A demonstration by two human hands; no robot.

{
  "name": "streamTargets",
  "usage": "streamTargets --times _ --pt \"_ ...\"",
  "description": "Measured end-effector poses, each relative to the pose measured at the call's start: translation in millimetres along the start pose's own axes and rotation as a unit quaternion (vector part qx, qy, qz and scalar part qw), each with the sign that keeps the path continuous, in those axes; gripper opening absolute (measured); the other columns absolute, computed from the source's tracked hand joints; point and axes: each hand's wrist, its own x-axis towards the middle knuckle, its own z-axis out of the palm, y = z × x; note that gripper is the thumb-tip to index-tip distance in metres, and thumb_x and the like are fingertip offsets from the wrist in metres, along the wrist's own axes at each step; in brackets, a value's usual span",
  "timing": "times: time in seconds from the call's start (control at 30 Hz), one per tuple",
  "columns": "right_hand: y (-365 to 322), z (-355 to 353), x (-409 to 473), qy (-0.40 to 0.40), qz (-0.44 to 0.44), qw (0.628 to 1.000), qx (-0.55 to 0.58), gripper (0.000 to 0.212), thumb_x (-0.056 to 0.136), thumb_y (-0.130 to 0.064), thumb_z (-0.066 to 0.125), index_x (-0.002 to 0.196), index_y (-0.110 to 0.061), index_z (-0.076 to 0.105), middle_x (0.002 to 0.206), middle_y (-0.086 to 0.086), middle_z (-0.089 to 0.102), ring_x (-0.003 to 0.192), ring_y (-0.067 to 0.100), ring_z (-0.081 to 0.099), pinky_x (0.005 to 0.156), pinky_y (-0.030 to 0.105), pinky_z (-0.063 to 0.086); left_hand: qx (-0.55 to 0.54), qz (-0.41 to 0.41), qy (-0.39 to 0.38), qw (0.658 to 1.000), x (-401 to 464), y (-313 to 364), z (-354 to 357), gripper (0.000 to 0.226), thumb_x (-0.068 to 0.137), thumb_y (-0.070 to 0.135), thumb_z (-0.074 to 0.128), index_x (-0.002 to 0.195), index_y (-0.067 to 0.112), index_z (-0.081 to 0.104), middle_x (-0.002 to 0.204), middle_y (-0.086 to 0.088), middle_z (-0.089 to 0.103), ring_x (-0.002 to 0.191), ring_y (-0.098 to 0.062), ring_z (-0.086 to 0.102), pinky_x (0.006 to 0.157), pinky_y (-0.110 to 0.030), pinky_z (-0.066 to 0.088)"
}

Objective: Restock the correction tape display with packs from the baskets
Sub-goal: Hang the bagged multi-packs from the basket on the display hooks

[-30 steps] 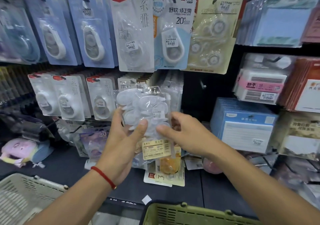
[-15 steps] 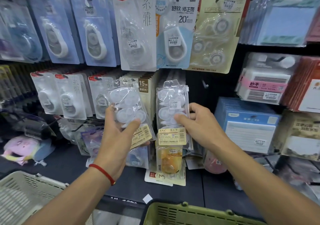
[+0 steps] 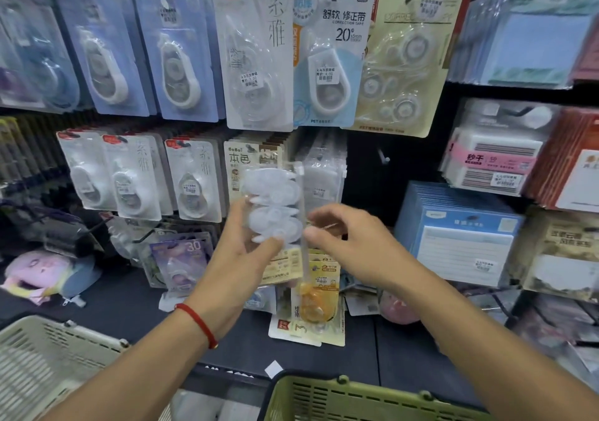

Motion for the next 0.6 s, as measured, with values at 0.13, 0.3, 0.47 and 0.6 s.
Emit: streamTargets --times 0.13,0.3,0.47,0.6 --pt "-4 5 0 0.017 0.016 0.997 0.068 0.018 0.098 -0.04 0.07 0.102 -0.023 0.066 0.085 -0.003 0.079 0.078 0.013 0.075 0.076 0.04 0.063 -0.054 -0.049 -0.025 0.997 -3 2 7 0.067 0.088 0.021 0.075 0.144 0.045 0.047 0.126 -0.001 0.075 0.117 -0.024 0.073 0.092 -0.051 0.063" --pt "2 -3 2 0.074 0.05 0.989 0.117 0.012 0.101 -0.031 0.066 0.104 -0.02 0.066 0.084 -0.001 0.078 0.081 0.018 0.077 0.08 0.053 0.063 -0.029 -0.055 -0.009 0.998 -2 5 11 0.068 0.099 -0.005 0.063 0.15 0.037 0.047 0.111 -0.013 0.073 0.095 -0.033 0.078 0.073 -0.046 0.067" --pt "5 -3 2 0.072 0.074 0.985 0.135 0.026 0.1 -0.029 0.066 0.102 -0.004 0.063 0.086 0.017 0.077 0.077 0.035 0.077 0.076 0.061 0.061 -0.002 -0.04 -0.003 0.999 0 2 9 0.065 0.099 -0.009 0.061 0.145 0.036 0.054 0.116 -0.021 0.069 0.095 -0.036 0.077 0.069 -0.04 0.066" --pt "10 -2 5 0.102 0.067 0.987 0.1 0.027 0.101 -0.035 0.066 0.105 -0.008 0.067 0.079 0.012 0.077 0.08 0.035 0.073 0.081 0.055 0.062 0.025 -0.036 -0.007 0.999 2 -3 8 0.054 0.1 -0.003 0.063 0.138 0.034 0.057 0.114 -0.009 0.075 0.097 -0.028 0.077 0.076 -0.041 0.066"
